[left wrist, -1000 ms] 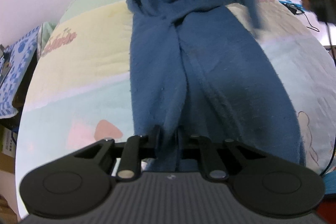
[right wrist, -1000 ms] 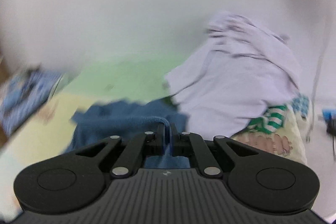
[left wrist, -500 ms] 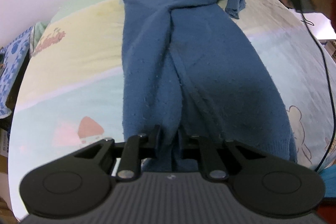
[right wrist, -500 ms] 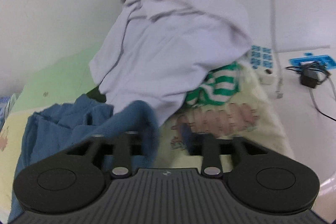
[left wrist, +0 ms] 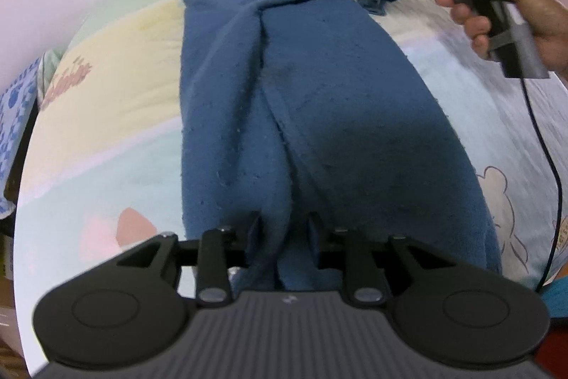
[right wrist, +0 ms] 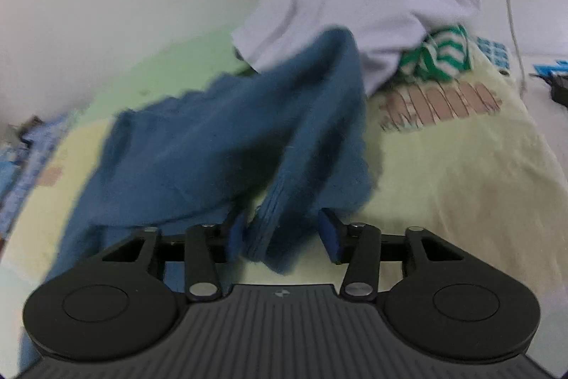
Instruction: Fold clothes
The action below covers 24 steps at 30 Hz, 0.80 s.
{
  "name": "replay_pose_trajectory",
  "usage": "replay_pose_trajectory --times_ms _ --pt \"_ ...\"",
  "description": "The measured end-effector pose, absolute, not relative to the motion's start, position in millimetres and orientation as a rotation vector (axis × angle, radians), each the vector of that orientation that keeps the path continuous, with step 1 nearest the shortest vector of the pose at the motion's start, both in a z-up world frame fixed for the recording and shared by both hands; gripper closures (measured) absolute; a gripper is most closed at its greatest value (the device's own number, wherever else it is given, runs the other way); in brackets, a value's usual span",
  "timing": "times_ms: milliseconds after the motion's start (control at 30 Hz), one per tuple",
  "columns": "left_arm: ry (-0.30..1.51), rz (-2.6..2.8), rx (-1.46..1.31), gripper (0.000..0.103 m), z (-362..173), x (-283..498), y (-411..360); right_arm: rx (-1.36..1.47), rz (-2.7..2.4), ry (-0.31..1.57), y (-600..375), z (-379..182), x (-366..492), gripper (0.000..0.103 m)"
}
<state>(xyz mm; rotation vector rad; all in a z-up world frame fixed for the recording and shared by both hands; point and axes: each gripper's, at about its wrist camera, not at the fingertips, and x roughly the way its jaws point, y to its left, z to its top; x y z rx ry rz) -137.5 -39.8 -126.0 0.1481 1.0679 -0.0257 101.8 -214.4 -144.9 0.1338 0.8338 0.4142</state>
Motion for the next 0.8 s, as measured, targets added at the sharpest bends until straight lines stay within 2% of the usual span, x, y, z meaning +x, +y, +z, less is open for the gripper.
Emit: replay_pose_trajectory --times_ms 67,200,267,367,500,567,667,733,800 --pt "1.063 -0.022 0.146 0.079 -127 -140 -40 0.135 0.405 0.82 -222 -138 104 0.097" --pt "1.053 -0.018 0.111 0.081 -126 -143 -37 0.097 0.323 0.747 -251 -113 108 0.098" --pt "1.048 -0.017 0.089 0.087 -125 -144 -35 0.09 0.269 0.709 -271 -98 113 0.098" --pt "1.039 -0.039 0.052 0.09 -120 -144 -33 0.079 0.175 0.673 -302 -85 126 0.098" --pt "1.039 -0.077 0.018 0.09 -117 -144 -32 0.133 0.052 0.666 -338 -83 153 0.098" --pt "1.044 -0.088 0.009 0.09 -118 -144 -31 0.163 0.079 0.687 -335 -87 149 0.095" --pt "1.052 -0.106 -0.005 0.089 -118 -143 -30 0.205 0.129 0.721 -327 -93 142 0.08" --pt "1.057 -0.113 -0.005 0.089 -119 -144 -29 0.233 0.163 0.744 -322 -97 137 0.065" --pt "1.055 -0.112 0.011 0.088 -118 -148 -30 0.262 0.197 0.766 -317 -101 132 0.061"
